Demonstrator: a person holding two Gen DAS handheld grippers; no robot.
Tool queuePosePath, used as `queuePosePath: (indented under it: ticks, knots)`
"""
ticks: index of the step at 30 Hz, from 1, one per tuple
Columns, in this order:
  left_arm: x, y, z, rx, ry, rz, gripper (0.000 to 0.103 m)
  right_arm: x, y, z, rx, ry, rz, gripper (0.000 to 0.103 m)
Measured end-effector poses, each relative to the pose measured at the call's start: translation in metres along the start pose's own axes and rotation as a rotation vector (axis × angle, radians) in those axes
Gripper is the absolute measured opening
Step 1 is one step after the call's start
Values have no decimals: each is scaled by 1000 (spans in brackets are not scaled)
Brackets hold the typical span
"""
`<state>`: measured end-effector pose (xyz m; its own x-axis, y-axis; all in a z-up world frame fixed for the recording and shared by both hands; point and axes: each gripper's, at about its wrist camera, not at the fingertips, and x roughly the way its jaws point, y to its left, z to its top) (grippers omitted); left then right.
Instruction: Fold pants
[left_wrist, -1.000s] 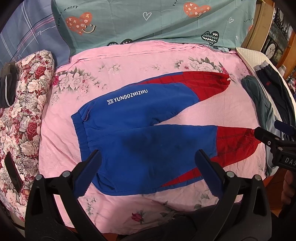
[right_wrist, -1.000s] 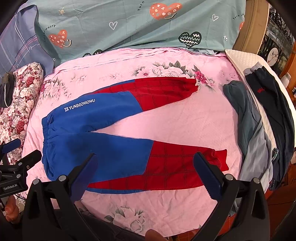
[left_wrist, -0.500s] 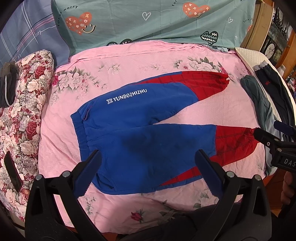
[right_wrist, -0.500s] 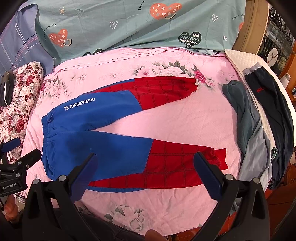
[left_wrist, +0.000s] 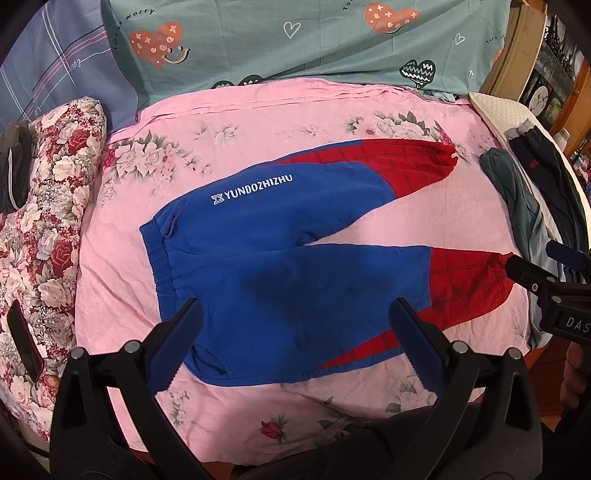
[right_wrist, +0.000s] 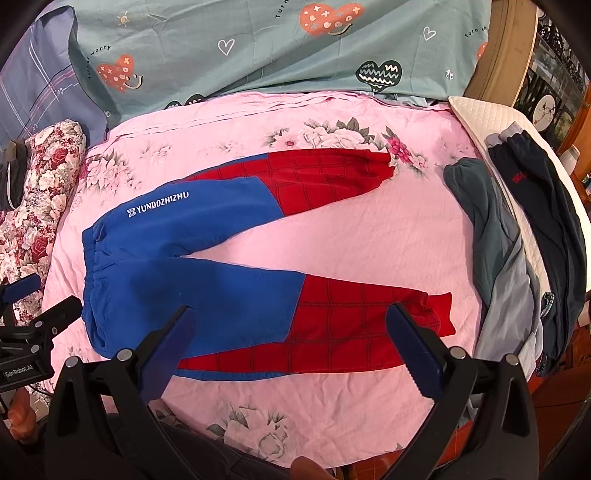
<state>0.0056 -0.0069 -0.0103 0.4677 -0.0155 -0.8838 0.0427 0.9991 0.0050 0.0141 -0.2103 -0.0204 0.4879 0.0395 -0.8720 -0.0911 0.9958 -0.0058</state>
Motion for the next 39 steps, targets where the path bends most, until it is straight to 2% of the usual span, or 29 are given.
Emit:
queuePosePath:
  ticks: [31,36,39]
  knots:
    - [9,5,6,-9,40,-25,101,10,6,5,-12,40,-15,102]
    - [21,19,10,-39,75,-40,101,18,9,8,-21,45,16,102]
    - [33,44,12,-79,98,-32,101,27,19,11,-46,42,36,102]
